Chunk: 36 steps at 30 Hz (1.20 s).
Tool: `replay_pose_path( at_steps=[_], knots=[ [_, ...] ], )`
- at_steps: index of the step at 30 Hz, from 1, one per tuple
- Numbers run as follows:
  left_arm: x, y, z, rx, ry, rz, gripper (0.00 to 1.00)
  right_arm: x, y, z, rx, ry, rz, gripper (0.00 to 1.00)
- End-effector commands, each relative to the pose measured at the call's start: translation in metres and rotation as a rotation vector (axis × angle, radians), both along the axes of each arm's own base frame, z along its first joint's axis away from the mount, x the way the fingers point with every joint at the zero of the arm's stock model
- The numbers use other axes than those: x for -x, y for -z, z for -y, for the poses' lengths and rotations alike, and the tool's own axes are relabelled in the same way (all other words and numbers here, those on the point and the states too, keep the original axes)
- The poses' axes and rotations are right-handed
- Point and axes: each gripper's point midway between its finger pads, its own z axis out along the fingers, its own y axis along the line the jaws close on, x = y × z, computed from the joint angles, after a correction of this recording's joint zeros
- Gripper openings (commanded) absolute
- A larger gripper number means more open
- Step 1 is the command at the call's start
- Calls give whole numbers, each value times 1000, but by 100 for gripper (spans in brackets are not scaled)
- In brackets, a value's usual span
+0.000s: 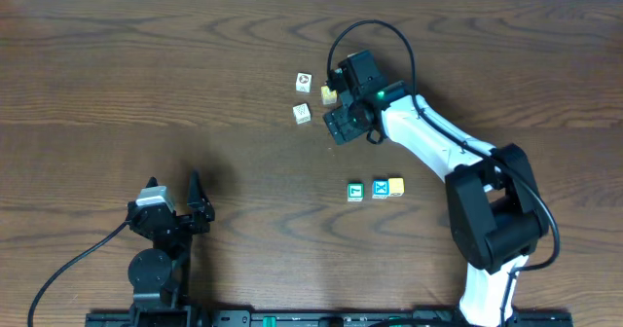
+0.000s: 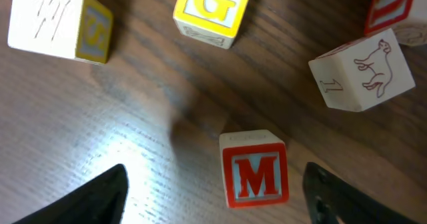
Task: Lift 4 blocks
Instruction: 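Move the right gripper up to the red M block, then close the right gripper on the red M block and lift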
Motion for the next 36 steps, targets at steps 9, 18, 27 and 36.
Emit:
replay_pose_path(
  at_steps=[9, 18, 27, 36],
  knots=[
    [1, 17, -1, 0, -7, -55, 75, -19, 0, 11, 15, 34, 44, 76],
    [1, 17, -1, 0, -7, -55, 75, -22, 7, 11, 15, 37, 44, 63],
    [1, 17, -1, 0, -7, -55, 75, -23, 15, 11, 13, 48, 37, 56],
    [1, 17, -1, 0, -7, -54, 75, -22, 27, 15, 11, 119, 9, 45]
  ],
)
